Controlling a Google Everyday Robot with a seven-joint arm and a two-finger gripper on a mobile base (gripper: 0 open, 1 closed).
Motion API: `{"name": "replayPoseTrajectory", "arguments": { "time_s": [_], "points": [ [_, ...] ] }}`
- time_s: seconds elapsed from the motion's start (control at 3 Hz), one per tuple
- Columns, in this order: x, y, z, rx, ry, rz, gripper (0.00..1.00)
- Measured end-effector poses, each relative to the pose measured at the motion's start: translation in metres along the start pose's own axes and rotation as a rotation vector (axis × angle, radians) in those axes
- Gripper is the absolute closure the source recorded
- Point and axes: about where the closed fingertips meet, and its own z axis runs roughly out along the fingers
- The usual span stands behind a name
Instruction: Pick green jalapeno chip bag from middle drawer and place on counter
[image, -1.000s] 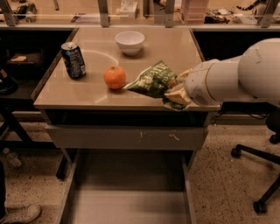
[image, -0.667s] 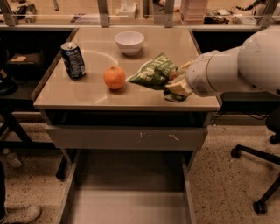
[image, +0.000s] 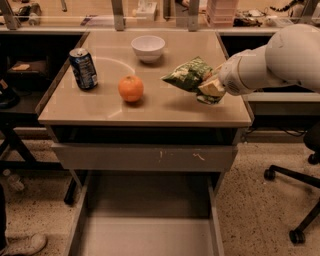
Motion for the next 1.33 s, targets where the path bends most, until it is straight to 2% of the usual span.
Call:
{"name": "replayPoseTrajectory", "arguments": {
  "time_s": [0.33,0.67,1.0,1.33],
  "points": [
    [0.017,-0.014,0.026,-0.02,0.034,0.04,1.0],
    [0.031,-0.005,0.05,-0.065,0.059,0.057,1.0],
    [0.032,-0.005,0.051,-0.067,0.06,0.057,0.82],
    [0.032,-0.005,0.051,-0.067,0.06,0.057,0.58]
  ]
}}
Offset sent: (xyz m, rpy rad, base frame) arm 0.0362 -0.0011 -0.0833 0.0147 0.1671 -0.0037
